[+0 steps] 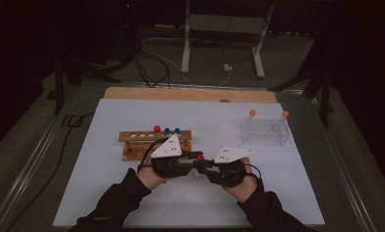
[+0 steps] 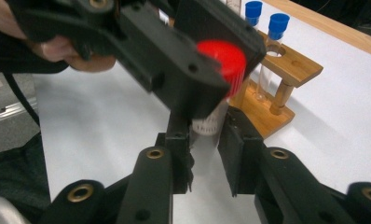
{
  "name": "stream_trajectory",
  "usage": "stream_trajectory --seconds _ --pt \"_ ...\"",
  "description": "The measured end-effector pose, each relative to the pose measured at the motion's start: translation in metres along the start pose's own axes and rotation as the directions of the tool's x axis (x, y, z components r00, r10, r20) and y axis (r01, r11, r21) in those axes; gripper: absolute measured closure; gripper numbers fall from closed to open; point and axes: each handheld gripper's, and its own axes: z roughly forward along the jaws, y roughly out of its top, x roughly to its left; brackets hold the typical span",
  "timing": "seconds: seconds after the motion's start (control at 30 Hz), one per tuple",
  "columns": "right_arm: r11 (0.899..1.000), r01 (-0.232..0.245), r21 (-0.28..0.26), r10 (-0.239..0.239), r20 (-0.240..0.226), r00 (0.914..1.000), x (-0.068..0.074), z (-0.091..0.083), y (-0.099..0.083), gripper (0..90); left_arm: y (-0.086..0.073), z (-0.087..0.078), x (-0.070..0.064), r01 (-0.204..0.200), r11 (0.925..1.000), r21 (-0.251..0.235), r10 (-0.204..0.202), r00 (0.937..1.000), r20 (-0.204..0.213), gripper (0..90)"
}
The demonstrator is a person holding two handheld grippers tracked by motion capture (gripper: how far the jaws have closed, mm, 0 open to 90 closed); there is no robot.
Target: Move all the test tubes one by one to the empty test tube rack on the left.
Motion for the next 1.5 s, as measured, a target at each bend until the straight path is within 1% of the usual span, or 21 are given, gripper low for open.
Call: stream_trajectory --seconds 0.07,0.13,0.17,0.3,0.37,0.43,0.57,0.6,0.67,0.73,0.8,0.9,0.93,0.97,1.03,1.07,1.13,1.33,1.4,1.43,1.5 --pt "1.0 -0.007 -0.01 0.007 -0.003 1.0 0.0 -0.001 0.0 64.4 0.002 -0.004 0.002 0.003 1.0 -0.007 -0.003 1.0 0.0 71.5" --pt "1.0 -0.004 -0.021 0.004 0.018 0.9998 0.0 -0.003 0.0 57.5 0.005 -0.009 0.004 0.003 1.0 -0.007 -0.003 0.9999 -0.014 71.5" --pt "1.0 -0.009 -0.026 0.009 0.021 0.9997 0.0 -0.004 0.0 55.0 0.006 -0.013 0.006 0.006 0.9999 -0.011 -0.006 0.9998 -0.021 71.5" --pt "0.997 -0.033 -0.063 0.035 0.038 0.9986 -0.004 -0.009 0.001 40.4 0.012 -0.03 0.013 0.006 0.9997 -0.023 -0.007 0.9979 -0.065 71.6" --pt "0.996 -0.041 -0.075 0.045 0.05 0.9977 -0.005 -0.011 0.002 32.8 0.015 -0.039 0.017 0.005 0.9996 -0.028 -0.008 0.9958 -0.091 71.6" --pt "0.995 -0.049 -0.088 0.054 0.058 0.9969 -0.006 -0.013 0.002 28.6 0.018 -0.049 0.022 0.003 0.9994 -0.036 -0.007 0.9928 -0.119 71.6" --pt "0.994 -0.063 -0.094 0.07 0.081 0.9942 -0.009 -0.014 0.002 14.7 0.022 -0.067 0.031 0.009 0.9988 -0.048 -0.017 0.985 -0.172 71.5" --pt "0.993 -0.067 -0.098 0.076 0.085 0.9935 -0.009 -0.014 0.002 13.9 0.023 -0.072 0.033 0.008 0.9988 -0.049 -0.017 0.9825 -0.186 71.6" --pt "0.993 -0.064 -0.101 0.071 0.073 0.9948 -0.01 -0.015 0.002 3.2 0.023 -0.08 0.037 0.012 0.9983 -0.057 -0.023 0.9775 -0.21 71.5" --pt "0.992 -0.064 -0.106 0.071 0.062 0.9956 -0.01 -0.016 0.002 2.3 0.023 -0.088 0.041 0.012 0.9982 -0.059 -0.026 0.9724 -0.232 71.5" --pt "0.991 -0.062 -0.117 0.069 0.062 0.9957 -0.011 -0.017 0.002 0.0 0.023 -0.095 0.045 0.019 0.9977 -0.066 -0.034 0.9683 -0.248 71.5" --pt "0.989 -0.074 -0.128 0.081 0.053 0.9953 -0.013 -0.02 0.002 0.0 0.022 -0.105 0.052 0.028 0.9966 -0.077 -0.048 0.9597 -0.277 71.6" --pt "0.987 -0.079 -0.137 0.086 0.048 0.9952 -0.013 -0.021 0.002 0.0 0.022 -0.108 0.055 0.026 0.9965 -0.08 -0.048 0.9552 -0.292 71.5" --pt "0.986 -0.079 -0.146 0.087 0.047 0.9951 -0.013 -0.022 0.002 0.0 0.021 -0.111 0.057 0.026 0.9963 -0.081 -0.05 0.9523 -0.301 71.5" --pt "0.986 -0.077 -0.147 0.085 0.052 0.995 -0.014 -0.024 0.002 0.0 0.019 -0.116 0.063 0.036 0.9953 -0.09 -0.063 0.9453 -0.32 71.5" --pt "0.985 -0.081 -0.15 0.089 0.051 0.9947 -0.014 -0.024 0.002 0.0 0.017 -0.118 0.066 0.045 0.9943 -0.097 -0.074 0.9439 -0.322 71.6" --pt "0.986 -0.074 -0.148 0.082 0.054 0.9952 -0.015 -0.025 0.002 0.0 0.015 -0.12 0.072 0.042 0.995 -0.091 -0.072 0.9339 -0.35 71.6" --pt "0.989 -0.064 -0.134 0.072 0.053 0.996 -0.014 -0.024 0.002 0.0 0.002 -0.119 0.089 0.069 0.993 -0.096 -0.101 0.9138 -0.393 71.6" --pt "0.989 -0.064 -0.131 0.072 0.055 0.9959 -0.015 -0.024 0.001 0.0 -0.003 -0.117 0.094 0.085 0.9917 -0.096 -0.117 0.9092 -0.4 71.5" --pt "0.989 -0.066 -0.129 0.074 0.052 0.9959 -0.015 -0.024 0.001 0.0 -0.005 -0.116 0.096 0.088 0.9911 -0.1 -0.121 0.9055 -0.407 71.5" --pt "0.99 -0.064 -0.129 0.072 0.055 0.9959 -0.015 -0.024 0.001 0.0 -0.01 -0.114 0.1 0.095 0.9903 -0.102 -0.128 0.9039 -0.408 71.5"
